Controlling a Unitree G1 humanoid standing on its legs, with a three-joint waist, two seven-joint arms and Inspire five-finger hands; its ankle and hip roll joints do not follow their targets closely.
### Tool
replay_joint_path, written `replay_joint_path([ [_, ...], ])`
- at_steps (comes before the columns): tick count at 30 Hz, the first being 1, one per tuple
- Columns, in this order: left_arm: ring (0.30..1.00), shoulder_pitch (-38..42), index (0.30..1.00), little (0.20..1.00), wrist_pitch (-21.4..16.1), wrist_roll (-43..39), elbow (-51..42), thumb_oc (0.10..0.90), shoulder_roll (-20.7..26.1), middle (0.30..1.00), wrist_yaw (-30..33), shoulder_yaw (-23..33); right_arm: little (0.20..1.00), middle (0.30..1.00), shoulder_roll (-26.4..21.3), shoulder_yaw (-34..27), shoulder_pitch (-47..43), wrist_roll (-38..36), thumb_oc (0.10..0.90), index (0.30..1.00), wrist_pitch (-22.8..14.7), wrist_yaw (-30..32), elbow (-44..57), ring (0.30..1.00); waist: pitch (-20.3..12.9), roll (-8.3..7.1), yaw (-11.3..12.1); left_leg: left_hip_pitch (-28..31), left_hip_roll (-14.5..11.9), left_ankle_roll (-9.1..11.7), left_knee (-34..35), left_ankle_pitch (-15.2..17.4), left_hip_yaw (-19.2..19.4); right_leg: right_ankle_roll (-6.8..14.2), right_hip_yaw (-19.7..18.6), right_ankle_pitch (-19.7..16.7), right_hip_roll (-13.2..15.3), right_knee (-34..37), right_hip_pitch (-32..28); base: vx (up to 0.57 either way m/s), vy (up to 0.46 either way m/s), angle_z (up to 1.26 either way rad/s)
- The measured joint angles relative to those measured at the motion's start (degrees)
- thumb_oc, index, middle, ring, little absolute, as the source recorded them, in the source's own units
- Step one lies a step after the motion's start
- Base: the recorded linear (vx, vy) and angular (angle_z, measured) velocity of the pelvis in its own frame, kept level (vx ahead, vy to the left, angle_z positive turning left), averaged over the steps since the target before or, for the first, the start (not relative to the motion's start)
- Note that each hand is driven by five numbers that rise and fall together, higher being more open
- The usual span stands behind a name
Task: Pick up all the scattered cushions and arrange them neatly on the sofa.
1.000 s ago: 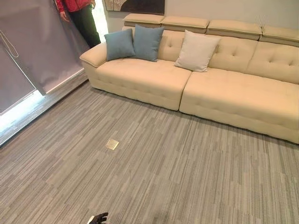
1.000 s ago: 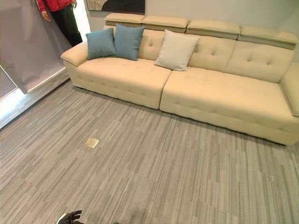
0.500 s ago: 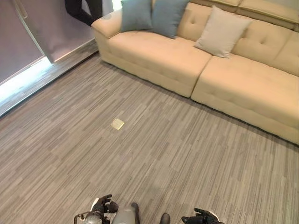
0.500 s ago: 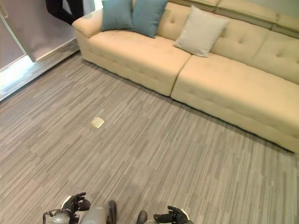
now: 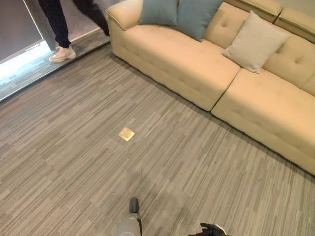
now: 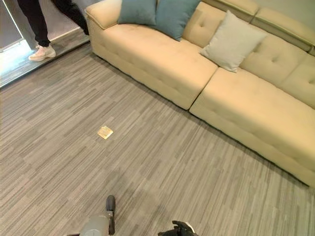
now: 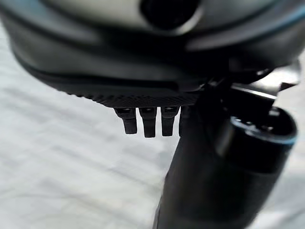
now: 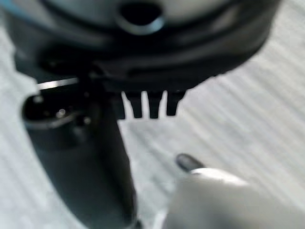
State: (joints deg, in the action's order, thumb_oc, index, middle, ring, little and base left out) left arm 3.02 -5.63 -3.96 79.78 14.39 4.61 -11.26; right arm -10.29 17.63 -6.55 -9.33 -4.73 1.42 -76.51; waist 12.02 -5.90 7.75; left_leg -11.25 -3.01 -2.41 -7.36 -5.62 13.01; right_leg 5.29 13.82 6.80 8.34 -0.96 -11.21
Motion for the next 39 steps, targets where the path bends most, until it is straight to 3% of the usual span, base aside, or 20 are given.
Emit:
replay_joint_path([
  [1, 0.9, 0.76, 0.9, 0.9, 2.19, 0.2, -2.36, 0.8, -0.07, 0.9, 1.06, -6.08, 0.9, 0.9, -0.32, -1.91, 1.96, 0.31, 0.8, 0.9, 1.77, -0.03, 8.44, 0.9, 1.42, 0.91, -6.23, -1.44, 1.39, 0.37, -9.99, 9.43, 1.63, 2.47, -1.66, 2.67, 1.85, -12.25, 3.65, 0.55, 0.006, 0.94],
  [2, 0.9, -0.53, 0.9, 0.9, 5.1, 3.04, -5.43, 0.8, -0.97, 0.9, 1.03, -4.12, 0.9, 0.9, 3.83, -19.59, 1.39, -3.44, 0.8, 0.9, -2.75, 0.2, 14.07, 0.9, 5.05, 7.47, -12.51, 0.98, -1.61, -3.59, -20.89, 21.22, 1.93, -4.55, 0.61, 0.97, 2.86, -50.81, 19.09, 0.52, -0.03, 0.25],
  [4, 0.9, 4.19, 0.9, 0.9, 3.1, 3.05, -1.83, 0.8, -0.09, 0.9, 1.32, -6.81, 0.9, 0.9, -3.56, -5.62, 0.89, -2.18, 0.8, 0.9, -2.73, 0.37, 13.59, 0.9, 2.12, 6.06, -13.51, 3.28, 2.53, -1.49, -17.25, 21.12, -0.61, -1.76, 1.64, 4.14, 2.6, -42.44, 31.73, 0.65, -0.088, 0.49],
  [6, 0.9, 6.15, 0.9, 0.9, -0.18, 1.5, -5.5, 0.8, 1.28, 0.9, 1.53, -6.29, 0.9, 0.9, -4.24, -5.59, 2.05, -2.61, 0.8, 0.9, -1.66, 0.3, 9.44, 0.9, 0.18, 4.45, -13.27, 6.77, 6.51, -0.26, -8.66, 18.46, -2.13, -0.26, 2.19, 2.08, 3.16, -23.32, 34.79, 0.59, -0.128, 1.79],
  [7, 0.9, 7.32, 0.9, 0.9, -1.56, 1.27, -6.69, 0.8, 2.01, 0.9, 1.36, -6.65, 0.9, 0.9, -4.42, -7.44, 1.89, -3.15, 0.8, 0.9, -1.03, 0.33, 6.84, 0.9, -1.18, 2.68, -14.02, 7.22, 7.56, 0.75, -13.49, 18.04, -4.45, 1.17, 3.62, -2.46, 6.08, -12.73, 35.64, 0.82, -0.15, 2.07],
  [8, 0.9, 6.8, 0.9, 0.9, -1.31, 1.33, -4.74, 0.8, 1.08, 0.9, 1.67, -6.25, 0.9, 0.9, -3.54, -7.99, 1.27, -3.5, 0.8, 0.9, -0.28, 0.47, 4.7, 0.9, -1.25, 3.05, -14.3, 11.54, 6.02, -1.39, -9.52, 19.55, -2.57, -0.25, 6.64, -4.52, 6.61, -6.19, 35.48, 0.81, -0.164, 1.48],
  [11, 0.9, 3.26, 0.9, 0.9, 0.13, 5.02, -1.11, 0.8, -1.06, 0.9, 1.1, -8.4, 0.9, 0.9, -4.41, -8.63, 0.32, -3.7, 0.8, 0.9, -0.28, -0.08, 3.7, 0.9, -2.26, 5.17, -14.95, 13.84, 3.75, -0.29, -8.95, 22.13, -3.29, -3.19, 1.4, -6.57, 3.65, -14.12, 38.31, 0.67, -0.185, 0.27],
  [13, 0.9, -0.61, 0.9, 0.9, 0.62, 6.24, -0.86, 0.8, -2.04, 0.9, 0.76, -8.42, 0.9, 0.9, -4.44, -8.26, 2.26, -3.77, 0.8, 0.9, 0.06, -0.06, 3.17, 0.9, -3.98, 6.22, -14.99, 19.97, 1.82, 4.65, -5.61, 22.85, -5.37, -2.47, 0.25, -6.15, 1.08, -16.45, 31.26, 0.48, -0.274, 0.22],
  [14, 0.9, -0.71, 0.9, 0.9, 0.81, 6.28, 0.01, 0.8, -2.22, 0.9, 1.14, -8.46, 0.9, 0.9, -4.11, -8.65, 1.95, -3.9, 0.8, 0.9, 0.83, 0.0, 2.18, 0.9, -3.38, 6.87, -14.55, 18.73, -0.18, 7.45, -13.78, 24.09, -6.14, -3.21, -0.41, -7.74, -0.81, -15.39, 29.37, 0.24, -0.224, 0.03],
  [16, 0.9, -0.43, 0.9, 0.9, 0.8, 5.77, 0.02, 0.8, -2.08, 0.9, 1.17, -7.43, 0.9, 0.9, -4.67, -7.84, 2.4, -3.91, 0.8, 0.9, 0.79, 0.0, 2.4, 0.9, -4.55, 8.3, -13.48, 8.93, -4.15, 12.47, -35.89, 19.82, -10.09, -3.23, 0.52, -7.4, -5.35, -10.76, 26.05, 0.33, -0.35, -0.53],
  [17, 0.9, -0.15, 0.9, 0.9, 1.09, 5.72, -0.46, 0.8, -2.65, 0.9, 1.28, -7.17, 0.9, 0.9, -5.09, -7.18, 2.35, -3.94, 0.8, 0.9, 0.85, -0.02, 2.76, 0.9, -4.61, 8.57, -12.81, 7.24, -4.05, 13.26, -39.39, 12.89, -10.85, -2.92, 0.74, -7.16, -6.47, -8.66, 24.78, 0.44, -0.387, -1.13],
  [18, 0.9, 0.0, 0.9, 0.9, 1.04, 5.64, -1.01, 0.8, -2.24, 0.9, 1.85, -6.15, 0.9, 0.9, -5.24, -5.63, 0.92, -4.18, 0.8, 0.9, 1.54, 0.13, 2.64, 0.9, -4.16, 8.36, -10.72, 4.07, -6.52, 12.55, -44.97, 3.46, -10.53, -7.24, 0.87, -5.08, -7.8, -14.16, 23.98, 0.38, -0.2, -1.04],
  [19, 0.9, 1.19, 0.9, 0.9, 1.15, 5.63, -0.99, 0.8, -0.44, 0.9, 2.66, -6.32, 0.9, 0.9, -4.91, -3.94, 1.59, -4.41, 0.8, 0.9, 1.91, 0.51, 2.74, 0.9, -3.44, 6.38, -10.4, 2.17, -6.44, 12.5, -50.37, 1.36, -9.41, -10.79, -0.1, -3.57, -7.41, -15.31, 20.88, 0.37, -0.099, -0.8],
  [20, 0.9, 1.55, 0.9, 0.9, 1.16, 5.67, -0.97, 0.8, -0.29, 0.9, 2.8, -6.7, 0.9, 0.9, -5.12, -2.82, 2.23, -4.45, 0.8, 0.9, 1.93, 1.08, 2.56, 0.9, -3.5, 5.5, -11.15, 1.11, -7.12, 11.69, -50.83, 2.0, -9.41, -10.04, 1.48, -3.97, -7.44, -14.2, 19.92, 0.44, -0.05, -0.16],
  [24, 0.9, 2.27, 0.9, 0.9, 0.78, 2.93, -4.21, 0.8, 2.43, 0.9, 3.62, -6.21, 0.9, 0.9, -5.0, -0.55, 2.44, -4.47, 0.8, 0.9, 2.18, 2.59, 2.62, 0.9, -2.11, 2.34, -9.43, -6.6, -5.87, 7.72, -28.33, 8.02, -3.22, -8.25, 2.32, -3.57, -9.58, -2.29, 9.98, 0.51, 0.124, 0.16],
  [29, 0.9, 1.47, 0.9, 0.9, 0.89, -0.58, -3.08, 0.8, 0.4, 0.9, 3.38, -4.08, 0.9, 0.9, -4.76, 1.44, 0.05, -3.15, 0.8, 0.9, 1.22, 3.25, 3.19, 0.9, -1.53, 4.12, -5.52, -8.19, -7.43, 12.2, 1.45, 0.8, -7.16, -7.95, 3.16, -3.98, -14.73, 4.39, 2.6, 0.42, 0.116, -0.19],
  [31, 0.9, 1.82, 0.9, 0.9, 0.84, -2.11, -1.85, 0.8, 0.21, 0.9, 3.56, -1.91, 0.9, 0.9, -3.92, 2.02, -0.35, -2.34, 0.8, 0.9, 0.69, 3.96, 2.96, 0.9, -0.51, 3.44, -3.51, -8.2, -9.14, 11.24, 8.85, -1.3, -7.2, -8.37, 3.17, -2.73, -15.02, 5.52, -1.36, 0.48, 0.182, 0.0],
  [35, 0.9, 0.17, 0.9, 0.9, 1.02, -2.8, 1.21, 0.8, -1.01, 0.9, 3.51, 2.81, 0.9, 0.9, -3.3, 2.14, 0.23, -0.42, 0.8, 0.9, 0.35, 4.12, 0.31, 0.9, -1.56, 1.87, -1.66, -6.42, -7.85, 9.81, 5.93, -1.4, -6.13, -4.07, 2.36, 1.59, -12.45, 6.02, -6.74, 0.54, 0.244, 0.02],
  [37, 0.9, 0.4, 0.9, 0.9, 1.1, -2.76, 1.26, 0.8, -0.75, 0.9, 3.62, 2.97, 0.9, 0.9, -1.53, 2.14, 0.68, 0.28, 0.8, 0.9, 0.6, 3.95, -1.12, 0.9, -1.55, -0.55, -0.68, -5.3, -5.83, 4.82, 4.52, -7.86, -5.66, -1.97, 1.08, 3.31, -9.21, 0.88, -6.01, 0.39, 0.252, 0.0],
  [39, 0.9, 1.05, 0.9, 0.9, 1.73, -2.36, 2.11, 0.8, 0.32, 0.9, 3.49, 2.31, 0.9, 0.9, 0.67, 1.97, 0.83, 0.35, 0.8, 0.9, 0.39, 3.87, -1.02, 0.9, -1.63, -2.2, -0.83, -3.7, -4.04, 1.62, 3.56, -6.9, -5.71, -1.24, -0.21, 2.78, -6.41, -10.27, -1.96, 0.39, 0.344, 0.12],
])
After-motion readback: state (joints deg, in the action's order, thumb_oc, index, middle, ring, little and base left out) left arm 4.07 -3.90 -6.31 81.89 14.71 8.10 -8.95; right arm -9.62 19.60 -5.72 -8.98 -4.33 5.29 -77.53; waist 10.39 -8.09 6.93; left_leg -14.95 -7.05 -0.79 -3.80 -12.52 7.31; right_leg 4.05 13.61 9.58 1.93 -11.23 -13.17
